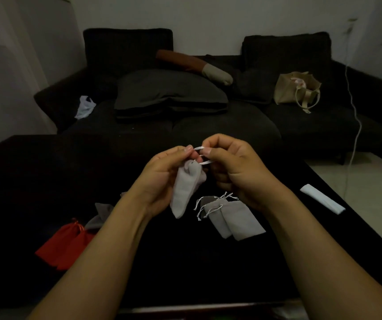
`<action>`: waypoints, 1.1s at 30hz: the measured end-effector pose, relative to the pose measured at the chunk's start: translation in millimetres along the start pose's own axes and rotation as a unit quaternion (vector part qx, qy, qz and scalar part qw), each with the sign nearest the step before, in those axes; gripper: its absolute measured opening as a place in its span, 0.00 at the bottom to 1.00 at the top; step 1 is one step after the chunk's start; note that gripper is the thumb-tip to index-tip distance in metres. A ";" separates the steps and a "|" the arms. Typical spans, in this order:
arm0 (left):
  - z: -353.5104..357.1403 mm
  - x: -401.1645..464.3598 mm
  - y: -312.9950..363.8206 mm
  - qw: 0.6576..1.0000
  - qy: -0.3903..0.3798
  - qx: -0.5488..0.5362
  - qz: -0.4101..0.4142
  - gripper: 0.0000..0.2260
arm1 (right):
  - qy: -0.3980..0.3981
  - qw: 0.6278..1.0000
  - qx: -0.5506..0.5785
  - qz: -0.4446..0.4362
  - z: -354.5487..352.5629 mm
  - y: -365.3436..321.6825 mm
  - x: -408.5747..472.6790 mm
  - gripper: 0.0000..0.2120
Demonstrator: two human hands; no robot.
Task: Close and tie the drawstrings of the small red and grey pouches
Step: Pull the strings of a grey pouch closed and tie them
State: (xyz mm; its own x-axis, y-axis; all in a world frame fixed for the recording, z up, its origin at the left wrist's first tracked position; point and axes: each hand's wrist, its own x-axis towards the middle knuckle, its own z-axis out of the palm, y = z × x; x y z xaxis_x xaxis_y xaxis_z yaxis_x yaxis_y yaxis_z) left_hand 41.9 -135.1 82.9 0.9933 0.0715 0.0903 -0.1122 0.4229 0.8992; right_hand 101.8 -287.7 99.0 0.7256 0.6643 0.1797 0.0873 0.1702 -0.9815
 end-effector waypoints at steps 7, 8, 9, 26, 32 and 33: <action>0.0 2.3 -3.3 1.000 0.004 -0.019 0.006 0.10 | 0.033 0.999 -0.007 -0.016 3.2 0.1 -2.4 0.07; 0.2 2.3 -3.5 1.000 0.008 -0.012 0.008 0.09 | 0.035 0.999 -0.009 -0.026 2.8 1.6 -1.4 0.06; 0.5 2.3 -3.1 1.000 0.016 -0.007 0.010 0.07 | 0.038 0.998 -0.013 -0.038 2.7 1.7 -1.3 0.06; -13.0 5.1 -6.1 0.863 0.088 0.449 0.215 0.07 | -0.010 0.822 -0.554 -0.132 -20.6 -10.5 2.1 0.05; -5.8 2.8 -7.5 0.841 0.011 0.510 0.179 0.12 | -0.036 0.828 -0.548 -0.110 -20.2 -5.1 5.4 0.04; -4.3 1.7 -6.1 0.851 -0.002 0.502 0.156 0.14 | -0.047 0.835 -0.539 -0.099 -20.8 -5.3 4.8 0.06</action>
State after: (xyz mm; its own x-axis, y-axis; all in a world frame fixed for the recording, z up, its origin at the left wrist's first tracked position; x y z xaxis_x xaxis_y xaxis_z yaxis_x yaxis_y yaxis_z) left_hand 44.1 -133.7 75.8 0.9192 0.0353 0.3922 -0.2940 -0.6011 0.7431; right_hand 119.1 -300.5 103.6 0.5713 0.7640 0.2997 0.8001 -0.4373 -0.4105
